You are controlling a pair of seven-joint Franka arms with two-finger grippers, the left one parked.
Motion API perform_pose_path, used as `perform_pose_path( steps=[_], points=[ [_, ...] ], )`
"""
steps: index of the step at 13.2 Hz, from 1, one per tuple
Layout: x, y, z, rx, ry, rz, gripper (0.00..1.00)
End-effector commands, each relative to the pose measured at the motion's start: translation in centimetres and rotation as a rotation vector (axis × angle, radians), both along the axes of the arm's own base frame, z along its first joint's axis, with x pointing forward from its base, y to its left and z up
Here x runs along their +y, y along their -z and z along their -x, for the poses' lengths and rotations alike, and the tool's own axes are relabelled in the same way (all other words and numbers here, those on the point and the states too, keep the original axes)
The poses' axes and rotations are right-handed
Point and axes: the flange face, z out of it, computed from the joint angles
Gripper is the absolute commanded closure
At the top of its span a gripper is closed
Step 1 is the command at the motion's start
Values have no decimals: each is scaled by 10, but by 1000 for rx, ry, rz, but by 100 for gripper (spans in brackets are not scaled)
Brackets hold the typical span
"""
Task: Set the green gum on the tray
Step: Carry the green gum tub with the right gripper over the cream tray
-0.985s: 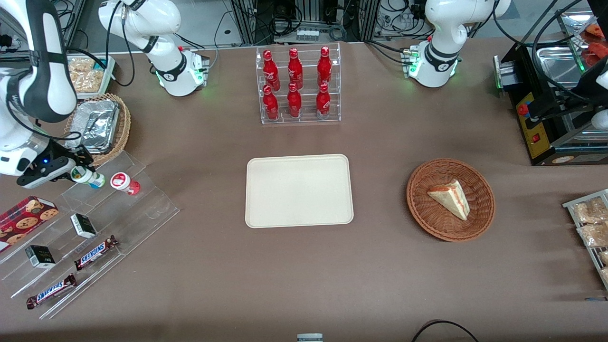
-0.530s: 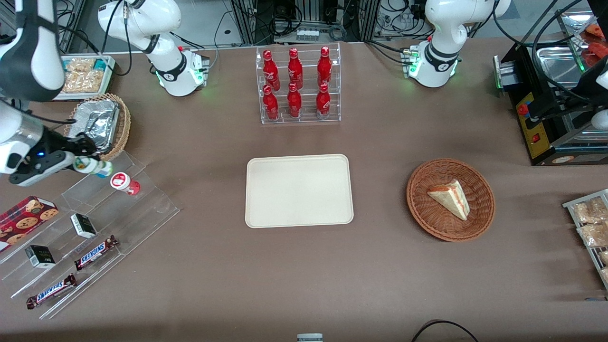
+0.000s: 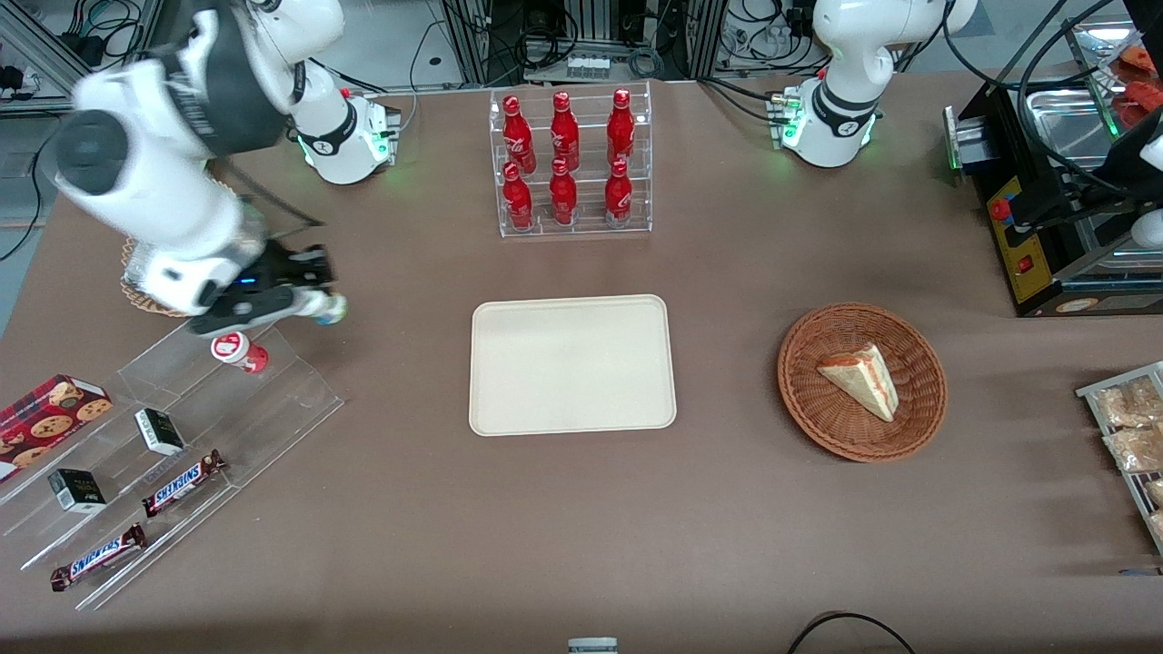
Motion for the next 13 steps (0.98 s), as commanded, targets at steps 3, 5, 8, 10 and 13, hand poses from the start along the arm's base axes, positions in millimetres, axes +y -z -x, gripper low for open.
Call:
perform_pose_path(
  steps=[3,5,8,10,13],
  points=[
    [116,52,-9,-38,159,38,100],
    [156,85,-7,-69,218,45,100],
    [216,111,-7,-100,295,66,100],
    [241,136,-7,-110,315,83,100],
    [272,173,-8,-154,355,71,100]
  ],
)
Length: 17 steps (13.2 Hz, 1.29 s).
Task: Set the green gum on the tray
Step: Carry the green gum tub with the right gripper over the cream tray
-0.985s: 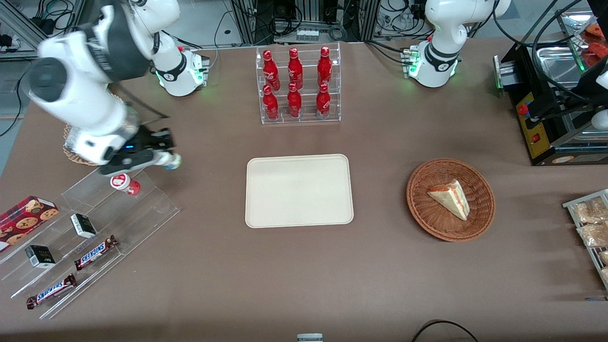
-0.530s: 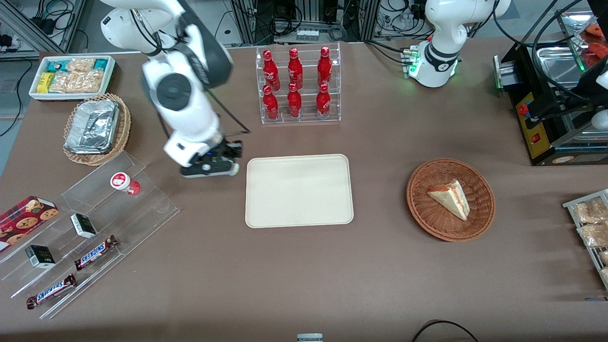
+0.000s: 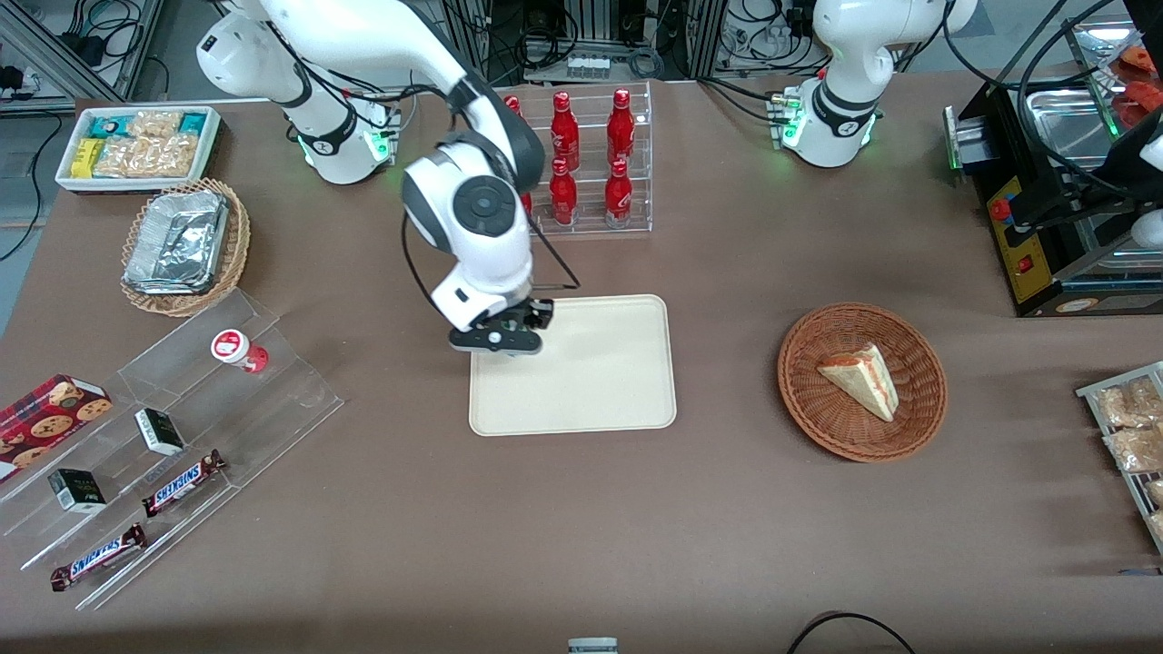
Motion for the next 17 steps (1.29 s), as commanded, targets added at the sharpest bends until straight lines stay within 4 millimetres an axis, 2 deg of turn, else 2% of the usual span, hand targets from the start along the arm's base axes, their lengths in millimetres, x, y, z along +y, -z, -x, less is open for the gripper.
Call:
perform_pose_path(
  steps=[1,4,9,11,12,13,14,15,17],
  points=[
    [32,27,-8,-27,39,-12,100],
    [56,55,3,-46,76,-47,100],
    [70,95,16,-32,58,-50,100],
    [75,103,19,-32,53,-60,100],
    [75,105,20,-30,52,-60,88],
    [75,106,20,-26,52,-61,62],
    [74,105,19,-27,52,-62,6],
    [75,103,19,-29,46,-64,0],
    [70,95,14,-32,51,-69,0]
  ],
)
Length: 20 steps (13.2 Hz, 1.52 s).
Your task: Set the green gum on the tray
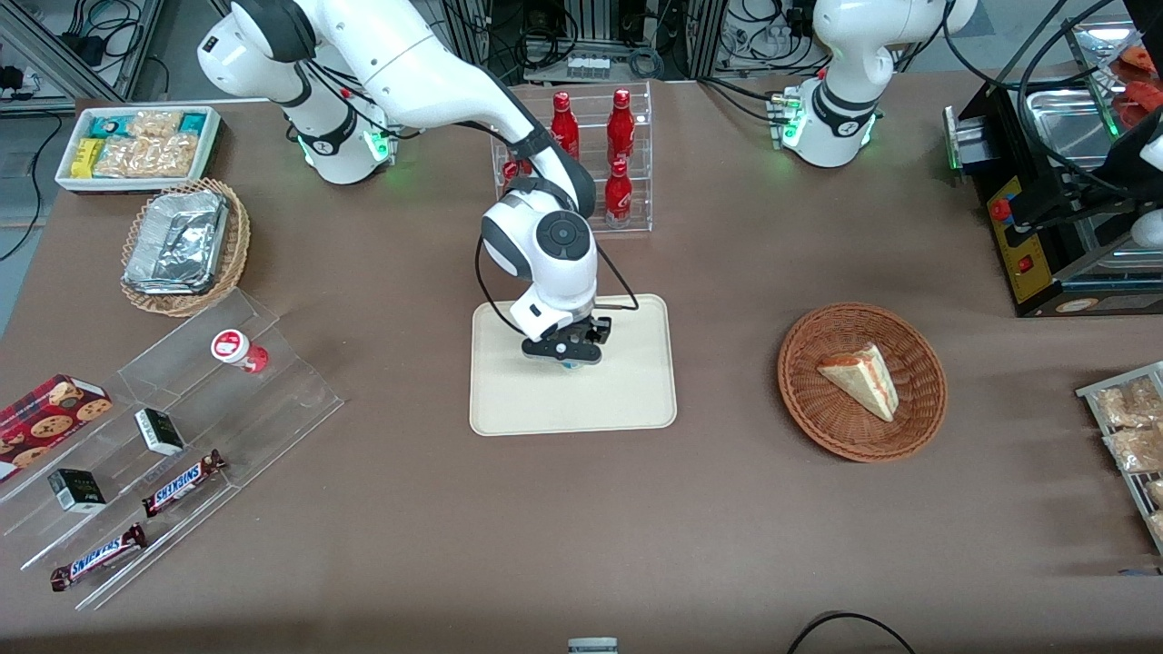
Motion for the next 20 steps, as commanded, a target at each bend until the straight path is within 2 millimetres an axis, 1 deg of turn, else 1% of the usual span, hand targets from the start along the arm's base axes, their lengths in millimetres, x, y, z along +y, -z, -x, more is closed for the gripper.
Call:
perform_pose_path(
  steps=[1,2,3,4,6,7,8,9,11,12,14,16,18,20],
  points=[
    [-2,-13,-12,-4,15,-31,0],
    [-6,-25,-14,-5,2,-36,0],
    [-14,-41,-17,-1,-23,-37,0],
    [-30,-59,-24,11,-30,-32,0],
    [-58,-101,-25,42,-59,-29,0],
    [-81,-118,-27,47,-94,-36,0],
    [-111,-131,-24,59,-149,-44,0],
    [-136,-147,-16,69,-181,-67,0],
    [-183,-180,-7,93,-175,-77,0],
    [-202,-199,-5,123,-170,-73,0],
    [-249,-230,-7,157,-169,-78,0],
    [-301,-251,-11,186,-148,-87,0],
    [-339,-269,-10,201,-133,-97,0],
    [-380,-278,-13,207,-151,-98,0]
  ],
)
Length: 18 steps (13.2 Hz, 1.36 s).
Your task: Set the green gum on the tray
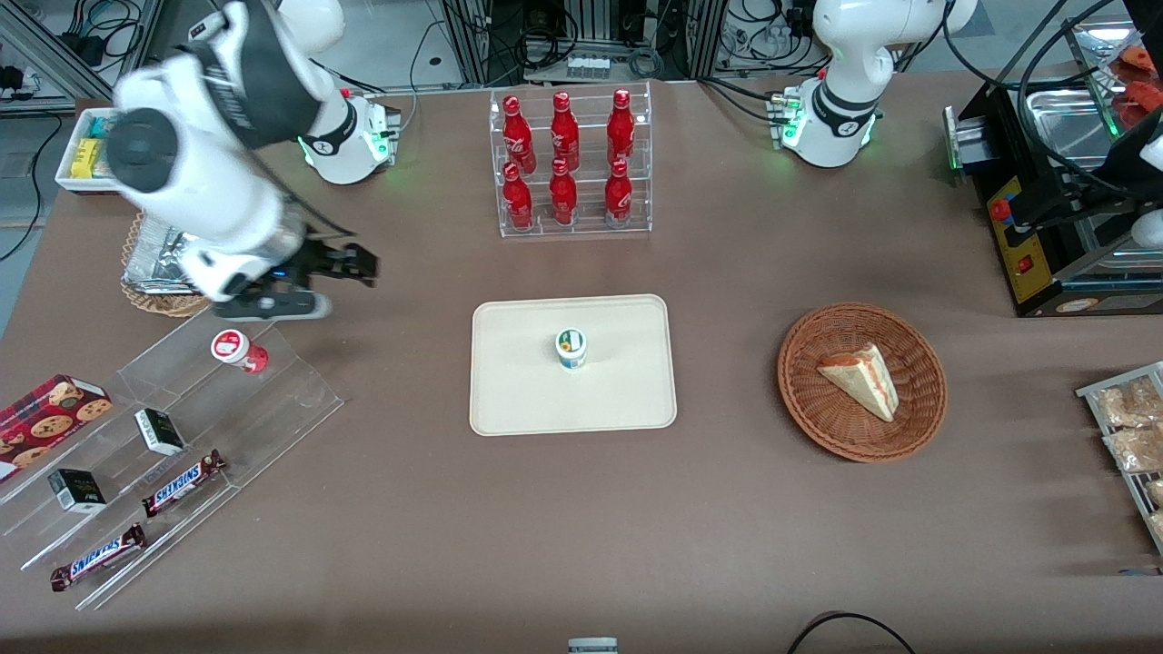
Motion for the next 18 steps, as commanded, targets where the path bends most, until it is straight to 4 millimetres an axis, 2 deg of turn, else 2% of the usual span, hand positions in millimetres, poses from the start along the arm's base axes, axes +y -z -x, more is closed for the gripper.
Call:
perform_pose_path(
  steps=[1,3,6,8,11,18],
  points=[
    [-47,-8,4,15,-10,-20,0],
    [-74,-15,2,9,16,11,0],
    [-112,-40,-2,6,40,30,0],
    [-126,-65,-8,-15,16,26,0],
    [-136,-95,-7,-15,-6,27,0],
    [-173,-117,-8,-60,66,28,0]
  ],
)
